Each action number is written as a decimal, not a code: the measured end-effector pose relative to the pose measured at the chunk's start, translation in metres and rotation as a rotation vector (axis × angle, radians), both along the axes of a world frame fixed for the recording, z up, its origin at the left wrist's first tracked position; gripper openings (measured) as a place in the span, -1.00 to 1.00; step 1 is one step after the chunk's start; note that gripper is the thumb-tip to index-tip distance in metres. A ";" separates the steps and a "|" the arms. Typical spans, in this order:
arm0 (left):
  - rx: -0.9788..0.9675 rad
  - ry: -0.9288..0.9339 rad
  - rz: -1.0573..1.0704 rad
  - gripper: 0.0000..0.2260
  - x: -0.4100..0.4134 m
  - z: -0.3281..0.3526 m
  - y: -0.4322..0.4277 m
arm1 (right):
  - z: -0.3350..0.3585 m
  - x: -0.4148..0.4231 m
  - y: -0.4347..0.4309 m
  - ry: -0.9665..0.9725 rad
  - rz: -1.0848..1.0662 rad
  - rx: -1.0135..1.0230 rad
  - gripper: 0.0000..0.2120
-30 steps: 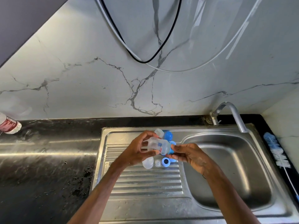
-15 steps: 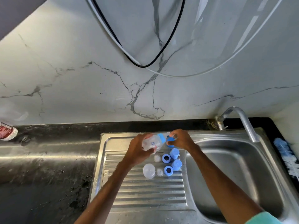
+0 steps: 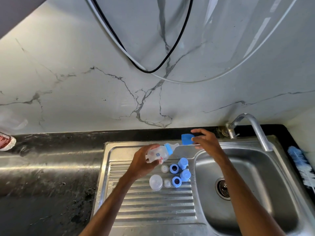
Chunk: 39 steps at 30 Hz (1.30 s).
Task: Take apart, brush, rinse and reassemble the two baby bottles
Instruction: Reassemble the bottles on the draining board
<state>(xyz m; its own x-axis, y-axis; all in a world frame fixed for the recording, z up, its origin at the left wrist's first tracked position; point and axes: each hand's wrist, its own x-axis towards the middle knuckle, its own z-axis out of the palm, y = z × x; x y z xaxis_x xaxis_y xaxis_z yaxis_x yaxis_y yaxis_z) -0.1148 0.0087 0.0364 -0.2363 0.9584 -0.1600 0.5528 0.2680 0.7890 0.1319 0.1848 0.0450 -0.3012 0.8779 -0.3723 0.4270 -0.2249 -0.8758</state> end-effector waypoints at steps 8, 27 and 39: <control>0.055 -0.149 -0.079 -0.46 0.002 0.021 -0.008 | 0.042 0.011 -0.041 0.445 0.221 -0.134 -0.66; 0.252 0.134 -0.191 -0.47 0.022 0.027 -0.011 | 0.052 -0.016 -0.067 0.279 0.203 -0.053 -0.61; -0.217 0.279 -0.221 -0.05 0.016 0.000 0.061 | 0.027 -0.013 -0.013 -0.242 0.074 0.256 -0.56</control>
